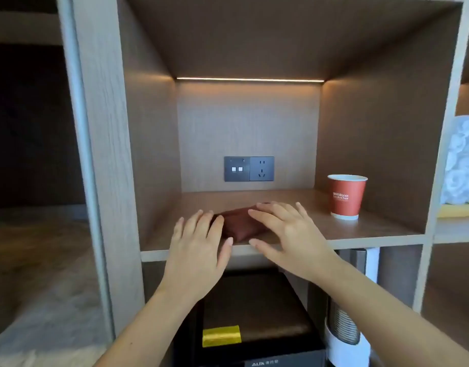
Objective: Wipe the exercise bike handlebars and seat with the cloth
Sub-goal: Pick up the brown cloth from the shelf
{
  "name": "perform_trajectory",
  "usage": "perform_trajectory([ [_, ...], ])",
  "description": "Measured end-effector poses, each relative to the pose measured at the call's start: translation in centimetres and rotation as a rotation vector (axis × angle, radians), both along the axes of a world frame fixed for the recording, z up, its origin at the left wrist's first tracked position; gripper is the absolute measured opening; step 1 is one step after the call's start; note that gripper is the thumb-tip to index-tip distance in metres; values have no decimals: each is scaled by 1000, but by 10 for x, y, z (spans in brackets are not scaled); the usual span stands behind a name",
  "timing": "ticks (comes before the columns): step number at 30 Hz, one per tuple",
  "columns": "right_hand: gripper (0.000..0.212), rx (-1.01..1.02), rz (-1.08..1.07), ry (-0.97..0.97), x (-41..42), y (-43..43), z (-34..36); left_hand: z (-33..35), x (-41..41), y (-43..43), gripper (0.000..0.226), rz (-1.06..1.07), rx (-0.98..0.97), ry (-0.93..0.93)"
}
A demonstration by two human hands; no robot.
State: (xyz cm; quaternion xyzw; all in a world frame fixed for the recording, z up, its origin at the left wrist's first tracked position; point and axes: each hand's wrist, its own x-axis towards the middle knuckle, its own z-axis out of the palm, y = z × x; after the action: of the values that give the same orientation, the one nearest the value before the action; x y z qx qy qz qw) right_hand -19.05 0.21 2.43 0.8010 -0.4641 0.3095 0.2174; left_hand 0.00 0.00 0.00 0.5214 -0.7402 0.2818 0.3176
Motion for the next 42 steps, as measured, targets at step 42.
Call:
perform_trajectory([
  [42, 54, 703, 209, 185, 41, -46, 41, -5, 39, -9, 69, 71, 97, 75],
])
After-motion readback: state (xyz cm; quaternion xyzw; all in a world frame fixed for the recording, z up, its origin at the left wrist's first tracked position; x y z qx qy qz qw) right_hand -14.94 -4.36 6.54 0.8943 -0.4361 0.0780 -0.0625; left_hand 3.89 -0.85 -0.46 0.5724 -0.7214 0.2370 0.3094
